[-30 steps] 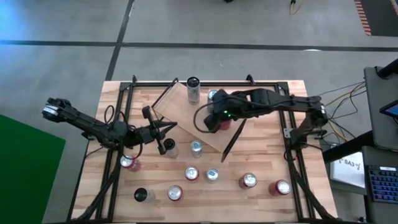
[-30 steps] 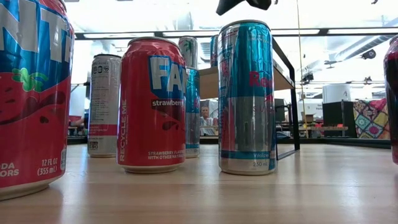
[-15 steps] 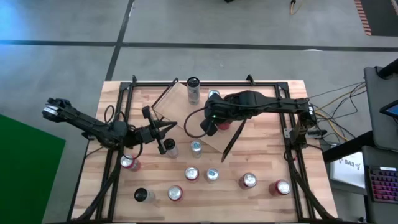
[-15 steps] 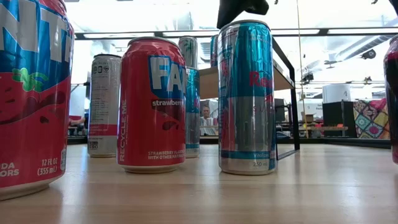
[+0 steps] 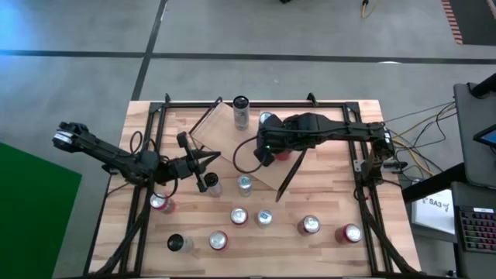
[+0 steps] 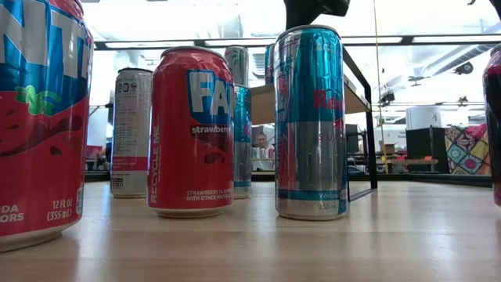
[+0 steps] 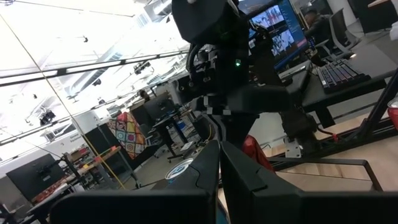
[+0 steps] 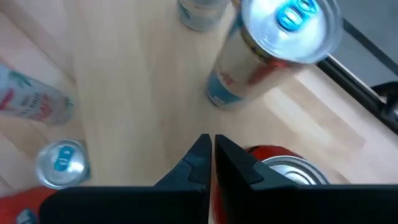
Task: Place canned beverage on shelf
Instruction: Put the red/black soda can on the shelf
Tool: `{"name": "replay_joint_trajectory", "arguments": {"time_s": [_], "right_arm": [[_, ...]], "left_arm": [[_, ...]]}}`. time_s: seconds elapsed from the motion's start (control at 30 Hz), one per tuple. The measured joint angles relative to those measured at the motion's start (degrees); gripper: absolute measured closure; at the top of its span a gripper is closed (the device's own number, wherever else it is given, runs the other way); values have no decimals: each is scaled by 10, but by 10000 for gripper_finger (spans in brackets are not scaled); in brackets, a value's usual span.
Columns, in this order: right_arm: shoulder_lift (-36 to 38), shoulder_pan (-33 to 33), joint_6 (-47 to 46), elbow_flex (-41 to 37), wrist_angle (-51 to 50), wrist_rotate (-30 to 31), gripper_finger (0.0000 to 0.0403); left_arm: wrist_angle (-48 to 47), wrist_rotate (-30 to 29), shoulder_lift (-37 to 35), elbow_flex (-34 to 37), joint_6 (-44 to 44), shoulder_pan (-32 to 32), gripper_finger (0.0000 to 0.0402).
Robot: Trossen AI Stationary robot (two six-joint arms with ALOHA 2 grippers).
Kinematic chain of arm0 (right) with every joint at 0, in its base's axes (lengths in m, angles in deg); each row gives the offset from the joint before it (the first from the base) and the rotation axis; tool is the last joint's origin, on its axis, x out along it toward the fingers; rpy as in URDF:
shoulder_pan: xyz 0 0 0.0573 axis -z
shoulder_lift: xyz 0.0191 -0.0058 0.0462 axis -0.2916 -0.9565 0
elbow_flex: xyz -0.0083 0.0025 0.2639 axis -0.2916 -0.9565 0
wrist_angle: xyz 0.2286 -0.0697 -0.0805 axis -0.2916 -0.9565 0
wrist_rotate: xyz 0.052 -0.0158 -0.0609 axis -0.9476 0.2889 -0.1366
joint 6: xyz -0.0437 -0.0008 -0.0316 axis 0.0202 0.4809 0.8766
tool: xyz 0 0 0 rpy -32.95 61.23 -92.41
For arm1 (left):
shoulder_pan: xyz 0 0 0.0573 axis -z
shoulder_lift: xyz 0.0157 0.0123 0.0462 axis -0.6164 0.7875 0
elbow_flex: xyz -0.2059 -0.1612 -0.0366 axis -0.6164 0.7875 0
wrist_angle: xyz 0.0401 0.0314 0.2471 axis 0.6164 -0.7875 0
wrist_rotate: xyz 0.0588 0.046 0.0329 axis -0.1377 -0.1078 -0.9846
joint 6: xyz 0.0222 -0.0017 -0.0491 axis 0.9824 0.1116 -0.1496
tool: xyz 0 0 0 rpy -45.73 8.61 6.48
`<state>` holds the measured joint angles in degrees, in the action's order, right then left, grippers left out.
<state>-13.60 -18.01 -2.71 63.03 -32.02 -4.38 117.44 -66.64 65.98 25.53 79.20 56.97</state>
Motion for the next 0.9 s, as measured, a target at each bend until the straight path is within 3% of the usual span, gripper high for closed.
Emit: {"name": "replay_joint_trajectory", "arguments": {"time_s": [0.9], "right_arm": [[-1, -1, -18, 22, -20, 23, 390]], "left_arm": [[1, 0, 0, 0, 2, 0, 402]]}}
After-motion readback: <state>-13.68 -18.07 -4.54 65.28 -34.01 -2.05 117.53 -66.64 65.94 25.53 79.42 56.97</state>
